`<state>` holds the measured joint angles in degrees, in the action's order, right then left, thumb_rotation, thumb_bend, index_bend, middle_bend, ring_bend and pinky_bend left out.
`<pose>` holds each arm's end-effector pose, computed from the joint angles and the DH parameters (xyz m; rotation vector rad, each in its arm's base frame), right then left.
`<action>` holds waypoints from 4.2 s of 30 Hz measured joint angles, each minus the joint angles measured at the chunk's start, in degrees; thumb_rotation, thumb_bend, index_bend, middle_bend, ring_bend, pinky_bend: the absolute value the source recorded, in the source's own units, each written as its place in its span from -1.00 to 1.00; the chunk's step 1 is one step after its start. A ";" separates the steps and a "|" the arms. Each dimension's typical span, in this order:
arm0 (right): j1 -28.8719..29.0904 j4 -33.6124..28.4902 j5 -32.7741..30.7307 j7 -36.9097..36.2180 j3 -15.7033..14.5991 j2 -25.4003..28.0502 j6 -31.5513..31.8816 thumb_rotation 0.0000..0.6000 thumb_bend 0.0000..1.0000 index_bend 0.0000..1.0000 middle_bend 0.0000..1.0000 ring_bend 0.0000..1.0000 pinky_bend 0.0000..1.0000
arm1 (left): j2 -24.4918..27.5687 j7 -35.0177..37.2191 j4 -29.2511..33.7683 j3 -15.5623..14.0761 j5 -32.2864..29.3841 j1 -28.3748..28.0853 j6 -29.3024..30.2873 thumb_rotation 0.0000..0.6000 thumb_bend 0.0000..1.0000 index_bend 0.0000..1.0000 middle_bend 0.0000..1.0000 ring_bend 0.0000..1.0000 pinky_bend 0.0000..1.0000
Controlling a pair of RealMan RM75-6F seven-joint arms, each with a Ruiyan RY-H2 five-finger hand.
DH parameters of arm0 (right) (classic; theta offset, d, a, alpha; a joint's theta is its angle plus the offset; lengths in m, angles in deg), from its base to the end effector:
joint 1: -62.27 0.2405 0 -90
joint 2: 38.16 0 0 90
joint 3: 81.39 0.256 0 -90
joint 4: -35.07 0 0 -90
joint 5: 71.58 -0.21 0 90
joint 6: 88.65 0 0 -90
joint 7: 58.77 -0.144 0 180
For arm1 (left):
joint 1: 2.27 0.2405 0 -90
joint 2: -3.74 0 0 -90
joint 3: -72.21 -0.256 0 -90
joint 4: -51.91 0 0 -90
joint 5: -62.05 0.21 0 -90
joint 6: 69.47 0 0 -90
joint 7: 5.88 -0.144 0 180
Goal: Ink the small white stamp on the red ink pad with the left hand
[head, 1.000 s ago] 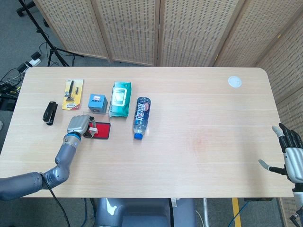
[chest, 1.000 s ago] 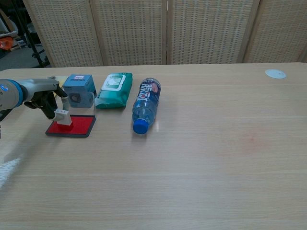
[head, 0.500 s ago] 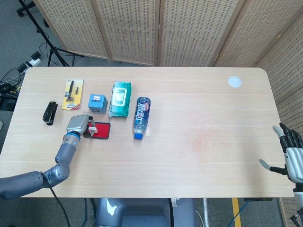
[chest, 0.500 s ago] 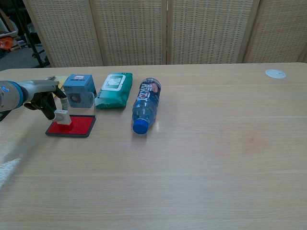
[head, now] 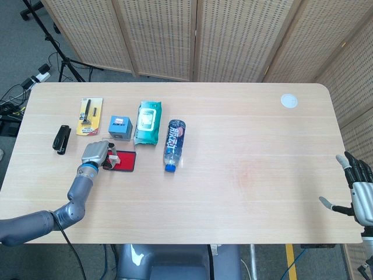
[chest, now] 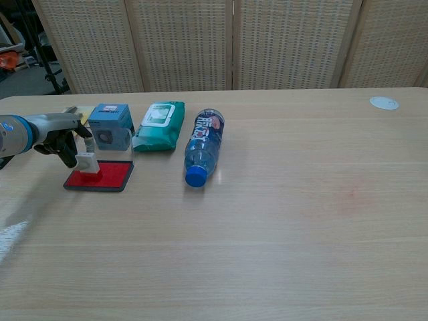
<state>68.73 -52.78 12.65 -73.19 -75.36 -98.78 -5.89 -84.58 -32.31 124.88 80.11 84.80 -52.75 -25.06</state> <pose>-0.3259 -0.2032 0.1932 1.3090 -0.9675 1.0200 -0.2240 0.3909 -0.0106 -1.5531 -1.3385 -0.5083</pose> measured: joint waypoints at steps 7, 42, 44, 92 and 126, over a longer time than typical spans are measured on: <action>0.01 -0.06 0.06 -0.19 -0.02 0.06 -0.01 1.00 -1.00 -1.00 -1.00 -1.00 -1.00 | 1.20 0.43 1.91 0.25 0.69 0.21 0.66 1.00 -0.08 0.20 0.97 1.00 0.98; -0.30 -0.96 1.25 0.48 -0.55 0.16 0.92 1.00 -1.00 -1.00 -1.00 -1.00 -1.00 | 11.74 13.00 5.71 -3.46 19.71 10.19 2.16 1.00 -0.09 0.20 0.97 1.00 0.98; -0.32 -0.99 1.27 0.47 -0.55 0.17 0.99 1.00 -1.00 -1.00 -1.00 -1.00 -1.00 | 10.88 13.67 4.49 -3.65 20.97 10.74 2.04 1.00 -0.09 0.20 0.97 1.00 0.98; -0.37 -0.69 1.01 -1.33 -0.41 0.66 0.87 1.00 -1.00 -1.00 -1.00 -1.00 -1.00 | 5.87 7.35 -0.92 -3.59 25.37 13.52 4.91 1.00 -0.13 0.00 0.94 1.00 0.98; -0.58 -1.01 0.92 -1.76 -0.38 0.93 1.07 1.00 -1.00 -1.00 -1.00 -1.00 -1.00 | 9.20 4.24 4.10 -3.46 24.78 14.76 5.23 1.00 -0.28 -0.17 0.92 1.00 0.98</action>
<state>68.15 -53.79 13.57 -74.95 -75.74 -97.85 -4.82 -75.38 -28.07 128.98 76.65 109.58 -37.98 -19.83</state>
